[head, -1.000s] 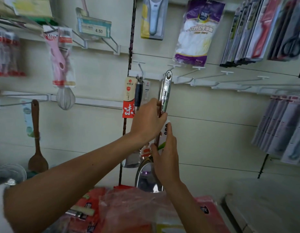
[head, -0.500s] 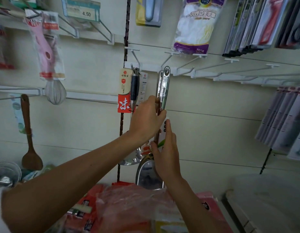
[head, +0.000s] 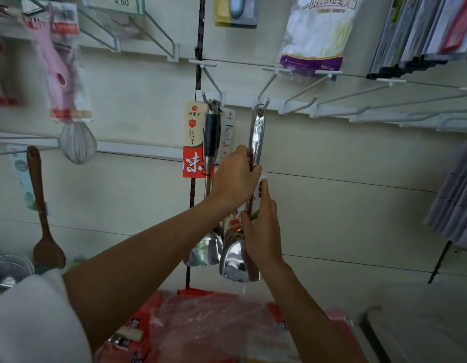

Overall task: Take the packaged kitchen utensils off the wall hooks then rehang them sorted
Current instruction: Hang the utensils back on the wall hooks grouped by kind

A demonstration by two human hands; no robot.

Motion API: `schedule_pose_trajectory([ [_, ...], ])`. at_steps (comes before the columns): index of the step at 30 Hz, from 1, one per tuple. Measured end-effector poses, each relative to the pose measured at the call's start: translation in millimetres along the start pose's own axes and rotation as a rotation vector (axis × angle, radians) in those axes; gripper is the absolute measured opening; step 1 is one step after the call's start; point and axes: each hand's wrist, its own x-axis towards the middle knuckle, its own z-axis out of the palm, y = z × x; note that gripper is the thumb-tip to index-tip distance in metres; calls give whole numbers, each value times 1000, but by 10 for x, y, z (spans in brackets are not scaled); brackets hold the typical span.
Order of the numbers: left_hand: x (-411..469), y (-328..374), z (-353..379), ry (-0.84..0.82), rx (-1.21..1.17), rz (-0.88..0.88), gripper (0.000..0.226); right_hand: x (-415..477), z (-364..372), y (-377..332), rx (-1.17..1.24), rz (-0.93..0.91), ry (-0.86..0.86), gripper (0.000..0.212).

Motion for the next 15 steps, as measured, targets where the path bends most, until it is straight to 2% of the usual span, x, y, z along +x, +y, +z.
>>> schedule_pose_trajectory([
  [12,183,-94,204,-4,1,-55,31,267,92,219,-10,-16,24,80],
  [15,136,-80,171,-36,-49,-87,41,221,77,224,-29,-41,53,78],
])
